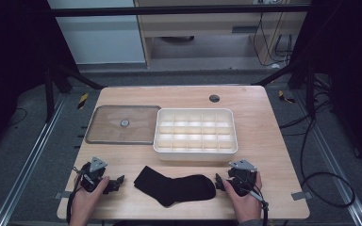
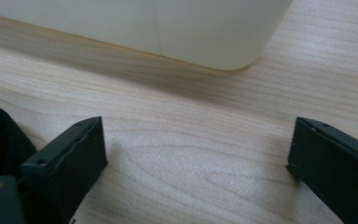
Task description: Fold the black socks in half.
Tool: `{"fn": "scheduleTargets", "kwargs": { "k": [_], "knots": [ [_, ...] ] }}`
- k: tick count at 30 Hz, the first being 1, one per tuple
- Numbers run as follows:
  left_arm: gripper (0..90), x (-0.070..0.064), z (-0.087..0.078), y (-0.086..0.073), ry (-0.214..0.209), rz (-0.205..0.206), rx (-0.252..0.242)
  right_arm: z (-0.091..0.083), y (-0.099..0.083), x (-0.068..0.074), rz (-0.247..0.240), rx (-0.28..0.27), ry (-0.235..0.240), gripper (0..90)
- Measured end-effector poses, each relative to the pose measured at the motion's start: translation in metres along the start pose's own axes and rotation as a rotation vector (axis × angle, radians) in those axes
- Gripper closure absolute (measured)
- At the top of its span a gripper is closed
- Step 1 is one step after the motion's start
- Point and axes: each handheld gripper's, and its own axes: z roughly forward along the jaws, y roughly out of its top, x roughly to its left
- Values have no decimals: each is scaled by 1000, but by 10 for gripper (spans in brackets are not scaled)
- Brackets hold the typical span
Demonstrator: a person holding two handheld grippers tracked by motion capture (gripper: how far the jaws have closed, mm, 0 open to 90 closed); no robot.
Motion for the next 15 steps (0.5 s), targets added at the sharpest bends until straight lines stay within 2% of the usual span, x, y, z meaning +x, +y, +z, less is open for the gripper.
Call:
{"fn": "scheduleTargets", "kwargs": {
  "k": [2, 3, 4, 5, 6, 7, 10, 14, 15],
  "knots": [
    [39, -4, -7, 2, -21, -20, -23, -1, 0, 1, 4, -8, 5, 137],
    [40, -4, -7, 2, -21, -20, -23, -1, 0, 1, 4, -8, 5, 137],
    [40, -8, -15, 7, -44, -24, -39, -4, 0, 0, 6, -15, 21, 184],
    [46, -8, -15, 7, -44, -24, -39, -4, 0, 0, 6, -15, 21, 184],
    [59, -12, -21, 10, -62, -29, -71, -8, 0, 1, 12, -27, 39, 201],
    [73, -12, -21, 10, -62, -29, -71, -8, 0, 1, 12, -27, 39, 201],
    [112, -17, -24, 14, -101, -38, -92, -16, 3, 1, 1, -42, 37, 234],
    [133, -23, -28, 20, -128, -32, -75, -21, 11, 1, -19, -22, 67, 275],
    [153, -27, -30, 22, -131, -23, -65, -24, 15, 1, -31, -5, 92, 296]
  ]
}}
